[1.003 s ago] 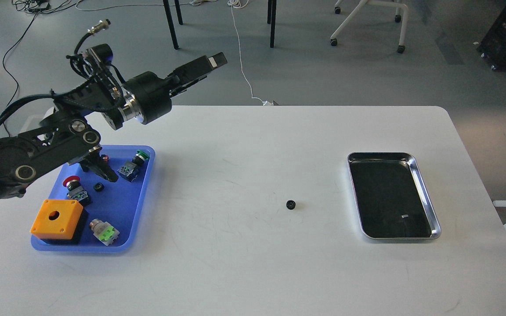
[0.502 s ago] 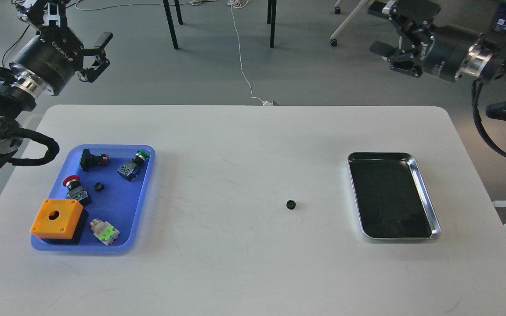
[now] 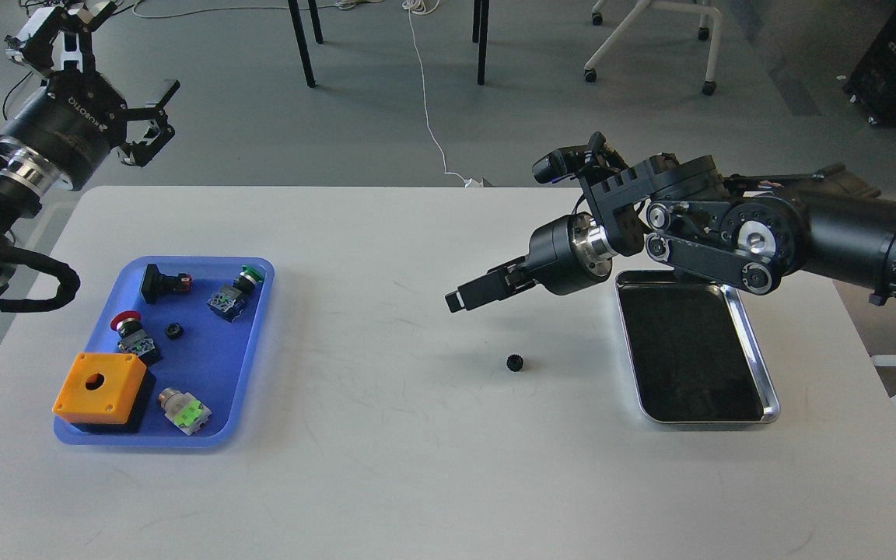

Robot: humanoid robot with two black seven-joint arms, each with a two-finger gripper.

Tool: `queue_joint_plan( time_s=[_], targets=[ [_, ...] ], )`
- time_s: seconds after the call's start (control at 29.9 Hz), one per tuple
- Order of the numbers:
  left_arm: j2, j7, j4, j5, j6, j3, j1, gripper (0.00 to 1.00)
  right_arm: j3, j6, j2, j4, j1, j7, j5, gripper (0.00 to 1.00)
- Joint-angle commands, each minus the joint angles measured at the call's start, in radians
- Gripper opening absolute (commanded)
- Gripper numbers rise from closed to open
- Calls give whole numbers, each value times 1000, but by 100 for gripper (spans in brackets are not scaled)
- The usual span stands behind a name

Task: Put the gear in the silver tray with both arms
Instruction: 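Reach the right gripper down toward the black gear on the table, then close the right gripper on the black gear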

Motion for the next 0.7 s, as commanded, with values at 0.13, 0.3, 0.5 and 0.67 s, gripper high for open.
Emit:
queue_joint_plan(
  time_s=[0.13, 0.3, 0.5, 0.67],
  targets=[
    [1, 0, 0, 2, -2, 1, 3, 97, -197, -10, 161, -96, -5, 39, -105, 93],
    [10, 0, 0, 3, -14, 1, 5, 97, -240, -19, 188, -139, -9, 39, -108, 88],
    [16, -1, 0, 8, -15, 3, 6, 97, -260, -65, 188, -160, -12, 39, -113, 79],
    [18, -1, 0, 12, -17, 3, 22, 97, -289, -71, 188, -163, -11, 39, -151, 77]
  ],
)
